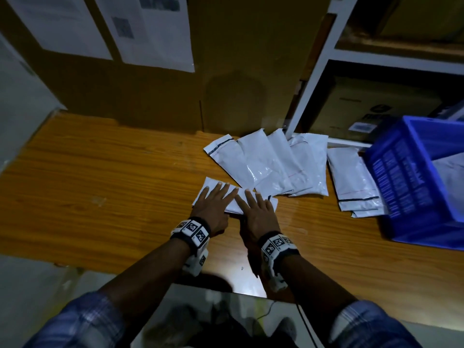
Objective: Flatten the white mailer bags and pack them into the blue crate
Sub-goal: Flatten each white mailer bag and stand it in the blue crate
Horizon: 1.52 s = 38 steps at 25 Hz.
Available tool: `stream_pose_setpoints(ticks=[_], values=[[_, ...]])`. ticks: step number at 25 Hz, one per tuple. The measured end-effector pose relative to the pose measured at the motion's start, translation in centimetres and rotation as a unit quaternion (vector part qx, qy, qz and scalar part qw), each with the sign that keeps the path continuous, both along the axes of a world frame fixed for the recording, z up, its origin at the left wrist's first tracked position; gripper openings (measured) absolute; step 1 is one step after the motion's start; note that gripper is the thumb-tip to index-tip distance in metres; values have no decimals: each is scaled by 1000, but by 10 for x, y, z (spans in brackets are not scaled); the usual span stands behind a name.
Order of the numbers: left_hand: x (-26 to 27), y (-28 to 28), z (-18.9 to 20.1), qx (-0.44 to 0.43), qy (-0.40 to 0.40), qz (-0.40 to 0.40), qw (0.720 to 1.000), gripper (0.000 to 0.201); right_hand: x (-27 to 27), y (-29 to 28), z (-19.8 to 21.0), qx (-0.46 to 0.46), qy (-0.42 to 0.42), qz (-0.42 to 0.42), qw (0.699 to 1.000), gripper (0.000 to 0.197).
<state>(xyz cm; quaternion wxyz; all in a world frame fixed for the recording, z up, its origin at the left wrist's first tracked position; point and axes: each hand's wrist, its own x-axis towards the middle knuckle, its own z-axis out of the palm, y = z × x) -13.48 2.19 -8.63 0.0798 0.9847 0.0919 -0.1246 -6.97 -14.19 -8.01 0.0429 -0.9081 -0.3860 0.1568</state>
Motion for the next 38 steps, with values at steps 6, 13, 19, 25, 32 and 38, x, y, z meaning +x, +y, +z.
stream_pose_setpoints(ticks=[6, 13, 19, 25, 32, 38], values=[[-5, -54, 10, 7, -41, -22, 999, 77, 0, -60, 13, 39, -8, 17, 999, 67], [-25, -154, 8, -33, -77, -56, 995, 72, -23, -175, 18, 36, -5, -11, 999, 69], [-27, -229, -6, -58, -54, -58, 995, 75, -31, -251, 3, -9, 13, -51, 999, 76], [-23, -247, -6, -60, -59, -51, 995, 72, -36, -263, -23, 36, 96, -83, 991, 70], [-28, -252, -33, -17, -76, -26, 997, 58, -43, -251, -16, 110, -19, -141, 984, 53], [-23, -252, -37, -33, -92, -13, 995, 58, -46, -241, -31, 81, -51, -190, 977, 56]])
